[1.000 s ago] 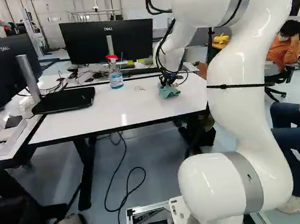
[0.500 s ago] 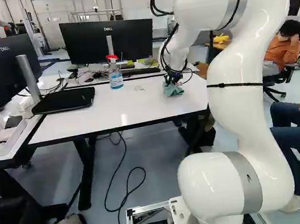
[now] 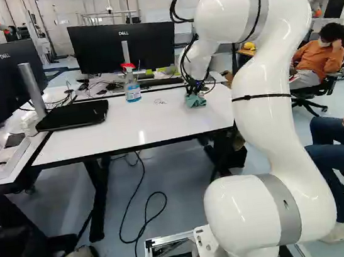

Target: Clean the table with the green towel

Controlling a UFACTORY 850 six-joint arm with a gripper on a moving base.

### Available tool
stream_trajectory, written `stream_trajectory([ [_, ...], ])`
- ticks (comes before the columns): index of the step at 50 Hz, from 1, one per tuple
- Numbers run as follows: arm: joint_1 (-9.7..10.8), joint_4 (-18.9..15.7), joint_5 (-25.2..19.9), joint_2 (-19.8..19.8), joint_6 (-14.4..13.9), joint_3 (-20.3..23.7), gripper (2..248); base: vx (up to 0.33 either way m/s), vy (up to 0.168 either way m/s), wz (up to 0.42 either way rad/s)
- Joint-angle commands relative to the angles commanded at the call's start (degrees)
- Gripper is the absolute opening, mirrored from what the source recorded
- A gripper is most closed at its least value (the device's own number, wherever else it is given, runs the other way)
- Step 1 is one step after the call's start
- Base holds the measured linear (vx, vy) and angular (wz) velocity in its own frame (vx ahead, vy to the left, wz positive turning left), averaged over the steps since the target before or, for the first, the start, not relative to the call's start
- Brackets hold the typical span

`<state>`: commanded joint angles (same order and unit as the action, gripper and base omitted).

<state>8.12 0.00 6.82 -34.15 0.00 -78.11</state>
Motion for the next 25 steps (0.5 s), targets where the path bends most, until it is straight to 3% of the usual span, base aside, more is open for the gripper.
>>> stream_trajectory([
  [25, -3.5, 0.0, 0.0, -2.5, 0.0, -3.4, 37, 0.0, 0.0, 0.0],
])
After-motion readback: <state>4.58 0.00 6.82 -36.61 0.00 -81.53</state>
